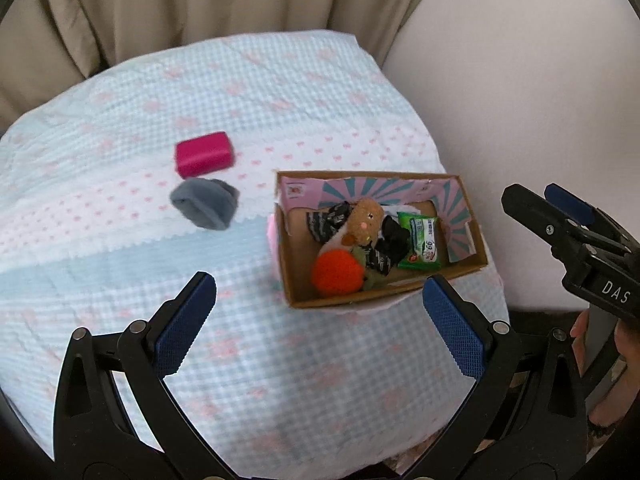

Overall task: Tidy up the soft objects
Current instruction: 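Lift both tools and move toward the grey ball and pink pouch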

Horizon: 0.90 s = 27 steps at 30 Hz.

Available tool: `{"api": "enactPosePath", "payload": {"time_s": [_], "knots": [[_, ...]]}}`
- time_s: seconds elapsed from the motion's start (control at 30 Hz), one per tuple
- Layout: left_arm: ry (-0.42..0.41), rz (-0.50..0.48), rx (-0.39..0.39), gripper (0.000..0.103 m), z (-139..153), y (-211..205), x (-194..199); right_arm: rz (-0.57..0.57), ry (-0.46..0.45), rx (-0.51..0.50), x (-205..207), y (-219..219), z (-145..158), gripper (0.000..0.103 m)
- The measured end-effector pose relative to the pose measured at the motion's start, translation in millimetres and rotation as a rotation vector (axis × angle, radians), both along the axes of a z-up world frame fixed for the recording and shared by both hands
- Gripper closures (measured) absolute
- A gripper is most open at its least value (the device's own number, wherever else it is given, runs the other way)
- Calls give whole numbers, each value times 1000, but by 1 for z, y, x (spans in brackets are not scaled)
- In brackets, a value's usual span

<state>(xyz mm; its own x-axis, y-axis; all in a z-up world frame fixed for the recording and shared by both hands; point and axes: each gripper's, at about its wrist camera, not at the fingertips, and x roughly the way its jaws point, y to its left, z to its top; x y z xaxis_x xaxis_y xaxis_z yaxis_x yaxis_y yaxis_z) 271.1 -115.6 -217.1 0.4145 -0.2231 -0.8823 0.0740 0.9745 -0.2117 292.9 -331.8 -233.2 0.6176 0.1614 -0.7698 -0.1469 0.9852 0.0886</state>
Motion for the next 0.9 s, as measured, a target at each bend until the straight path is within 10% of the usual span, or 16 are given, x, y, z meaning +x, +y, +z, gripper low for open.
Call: {"api": "enactPosePath", "payload": {"time_s": [0.9], "knots": [[-233, 209, 43, 0, 91, 196, -63, 49, -237, 1, -57, 157, 80, 3]]}}
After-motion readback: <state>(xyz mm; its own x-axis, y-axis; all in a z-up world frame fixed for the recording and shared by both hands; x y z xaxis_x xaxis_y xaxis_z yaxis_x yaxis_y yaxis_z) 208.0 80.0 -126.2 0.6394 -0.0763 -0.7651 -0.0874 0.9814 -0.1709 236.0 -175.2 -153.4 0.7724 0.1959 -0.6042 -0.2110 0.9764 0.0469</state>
